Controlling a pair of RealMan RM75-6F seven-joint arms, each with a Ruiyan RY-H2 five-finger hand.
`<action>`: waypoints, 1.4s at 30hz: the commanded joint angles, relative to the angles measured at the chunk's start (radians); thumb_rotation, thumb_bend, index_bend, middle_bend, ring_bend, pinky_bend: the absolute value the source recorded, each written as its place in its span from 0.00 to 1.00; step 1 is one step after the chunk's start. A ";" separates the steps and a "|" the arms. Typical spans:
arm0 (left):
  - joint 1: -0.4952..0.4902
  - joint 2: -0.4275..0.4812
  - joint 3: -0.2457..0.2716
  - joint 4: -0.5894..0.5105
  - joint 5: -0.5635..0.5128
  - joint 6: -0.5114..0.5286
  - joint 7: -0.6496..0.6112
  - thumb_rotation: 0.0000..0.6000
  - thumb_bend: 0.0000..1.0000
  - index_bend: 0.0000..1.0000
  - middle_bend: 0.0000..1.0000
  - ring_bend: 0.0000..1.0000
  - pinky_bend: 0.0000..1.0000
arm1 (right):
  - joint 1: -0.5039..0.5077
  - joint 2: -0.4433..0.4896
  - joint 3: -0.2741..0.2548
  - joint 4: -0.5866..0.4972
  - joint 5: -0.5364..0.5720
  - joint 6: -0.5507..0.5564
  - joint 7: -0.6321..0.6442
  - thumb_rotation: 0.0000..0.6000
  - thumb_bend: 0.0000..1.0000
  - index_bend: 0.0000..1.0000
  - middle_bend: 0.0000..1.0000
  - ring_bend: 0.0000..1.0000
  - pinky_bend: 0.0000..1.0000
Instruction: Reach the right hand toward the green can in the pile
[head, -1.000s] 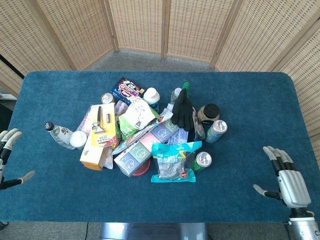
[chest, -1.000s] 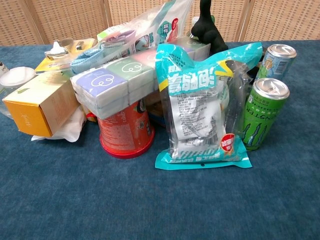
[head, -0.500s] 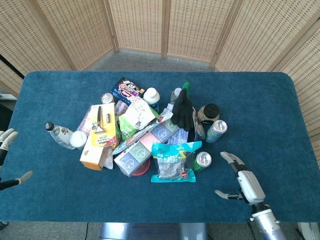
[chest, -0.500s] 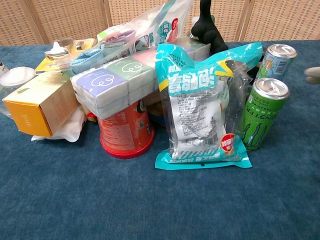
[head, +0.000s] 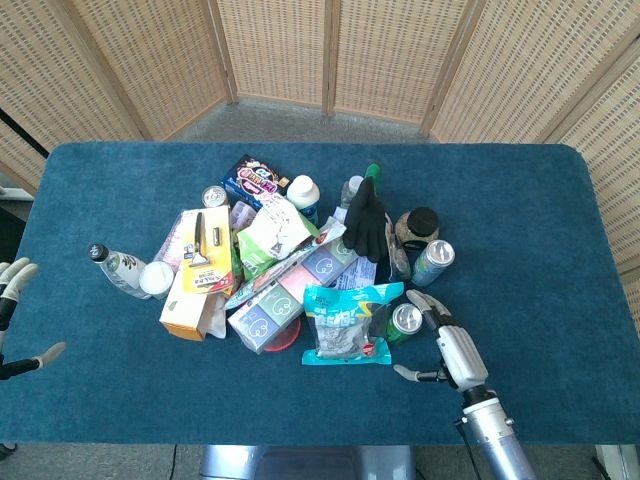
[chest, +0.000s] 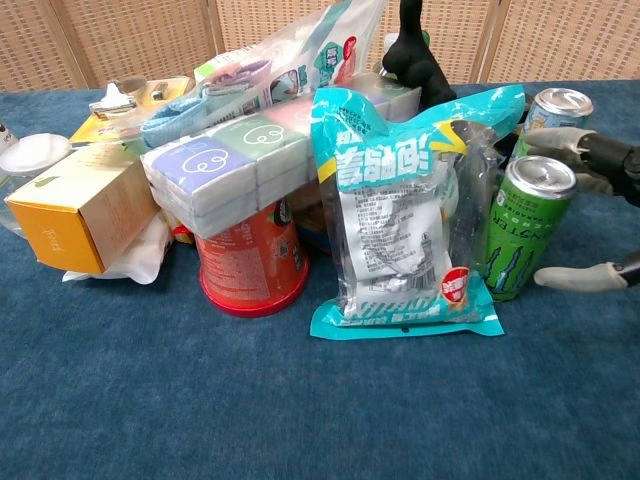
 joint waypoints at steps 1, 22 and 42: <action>0.000 0.001 -0.001 0.001 -0.003 -0.001 0.000 1.00 0.00 0.04 0.00 0.00 0.00 | 0.003 -0.028 0.008 0.023 0.016 0.007 0.004 1.00 0.00 0.00 0.00 0.00 0.00; 0.001 -0.001 -0.006 0.003 -0.019 -0.007 0.005 1.00 0.00 0.04 0.00 0.00 0.00 | -0.034 -0.347 0.071 0.285 0.034 0.204 0.070 1.00 0.00 0.17 0.56 0.22 0.47; 0.004 0.006 -0.009 0.004 -0.021 -0.003 -0.013 1.00 0.00 0.04 0.00 0.00 0.00 | -0.043 -0.321 0.109 0.241 -0.029 0.310 0.023 1.00 0.00 0.65 1.00 0.68 0.70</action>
